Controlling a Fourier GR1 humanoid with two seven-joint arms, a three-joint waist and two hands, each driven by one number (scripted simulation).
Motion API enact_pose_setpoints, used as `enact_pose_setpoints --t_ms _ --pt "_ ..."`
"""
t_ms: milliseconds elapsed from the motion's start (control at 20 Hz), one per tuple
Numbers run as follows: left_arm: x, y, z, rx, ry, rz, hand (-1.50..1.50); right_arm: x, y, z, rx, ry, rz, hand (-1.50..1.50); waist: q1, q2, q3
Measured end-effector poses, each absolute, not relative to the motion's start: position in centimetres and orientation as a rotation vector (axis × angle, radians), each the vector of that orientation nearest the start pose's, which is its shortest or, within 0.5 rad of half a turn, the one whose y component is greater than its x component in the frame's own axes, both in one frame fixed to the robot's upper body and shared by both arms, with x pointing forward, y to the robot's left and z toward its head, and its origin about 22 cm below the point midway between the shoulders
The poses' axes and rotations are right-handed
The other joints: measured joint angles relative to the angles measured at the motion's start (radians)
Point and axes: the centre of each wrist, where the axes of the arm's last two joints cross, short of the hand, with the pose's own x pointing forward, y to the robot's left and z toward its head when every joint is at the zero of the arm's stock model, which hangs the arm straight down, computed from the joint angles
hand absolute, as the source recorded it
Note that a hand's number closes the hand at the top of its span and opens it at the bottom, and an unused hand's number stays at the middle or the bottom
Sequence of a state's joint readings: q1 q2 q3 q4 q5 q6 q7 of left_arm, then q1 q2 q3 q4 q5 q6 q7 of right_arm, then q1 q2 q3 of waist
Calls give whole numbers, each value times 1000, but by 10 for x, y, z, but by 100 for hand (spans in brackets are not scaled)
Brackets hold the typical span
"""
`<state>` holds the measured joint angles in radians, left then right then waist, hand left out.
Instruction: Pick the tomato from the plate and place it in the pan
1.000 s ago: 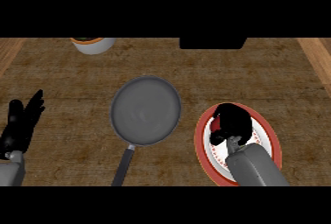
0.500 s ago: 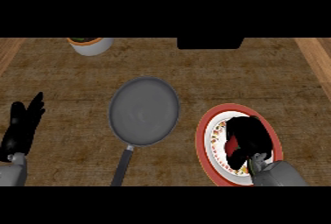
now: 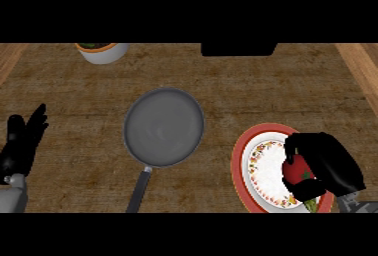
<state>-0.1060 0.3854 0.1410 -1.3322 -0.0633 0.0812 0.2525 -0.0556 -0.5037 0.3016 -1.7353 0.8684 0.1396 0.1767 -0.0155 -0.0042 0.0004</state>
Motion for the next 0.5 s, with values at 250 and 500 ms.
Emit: enact_pose_setpoints --t_ms 250,500 --pt "262 356 13 507 -1194 -83 0 232 -245 90 -869 -1625 1163 150 4 0 0" --pt "270 351 19 501 -1200 -91 0 233 -222 113 -826 -1740 1098 150 12 2 -1"
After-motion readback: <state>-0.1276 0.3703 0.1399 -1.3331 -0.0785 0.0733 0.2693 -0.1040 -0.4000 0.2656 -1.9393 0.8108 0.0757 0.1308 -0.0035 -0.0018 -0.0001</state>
